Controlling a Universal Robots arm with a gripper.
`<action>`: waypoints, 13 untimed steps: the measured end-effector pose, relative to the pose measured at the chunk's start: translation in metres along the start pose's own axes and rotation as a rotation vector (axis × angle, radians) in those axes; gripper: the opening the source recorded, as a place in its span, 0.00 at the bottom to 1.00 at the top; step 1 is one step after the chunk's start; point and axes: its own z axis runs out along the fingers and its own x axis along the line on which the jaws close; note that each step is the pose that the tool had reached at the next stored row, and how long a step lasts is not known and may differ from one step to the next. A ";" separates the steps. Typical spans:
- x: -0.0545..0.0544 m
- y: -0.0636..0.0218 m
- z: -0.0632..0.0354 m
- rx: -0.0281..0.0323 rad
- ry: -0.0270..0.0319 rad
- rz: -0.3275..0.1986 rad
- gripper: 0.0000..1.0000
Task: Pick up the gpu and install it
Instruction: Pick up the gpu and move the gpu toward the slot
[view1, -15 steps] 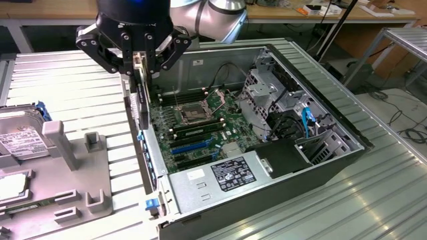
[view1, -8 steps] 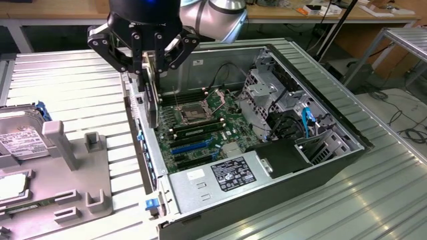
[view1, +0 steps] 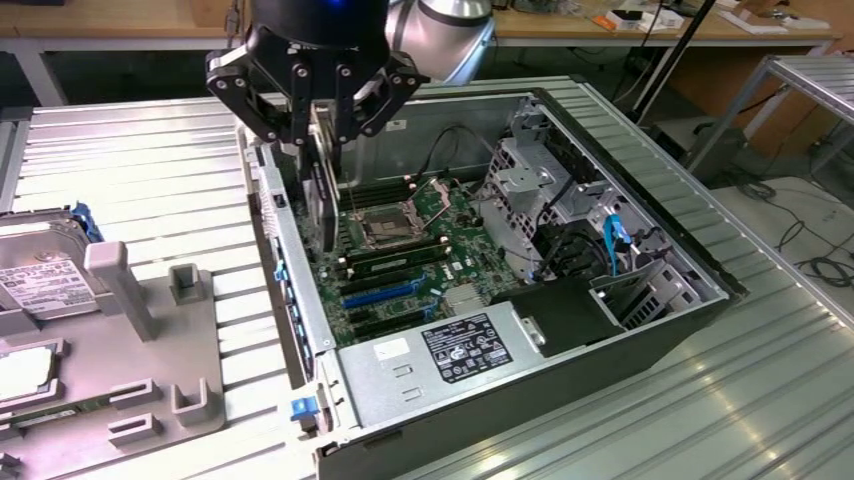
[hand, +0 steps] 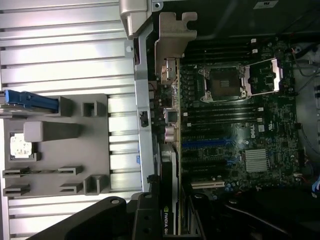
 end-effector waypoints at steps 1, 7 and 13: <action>-0.001 0.0001 0.0000 0.0001 0.0000 0.000 0.27; -0.011 0.0008 0.0001 0.0000 -0.0001 0.000 0.27; -0.023 0.0016 0.0002 0.0001 0.0000 0.000 0.27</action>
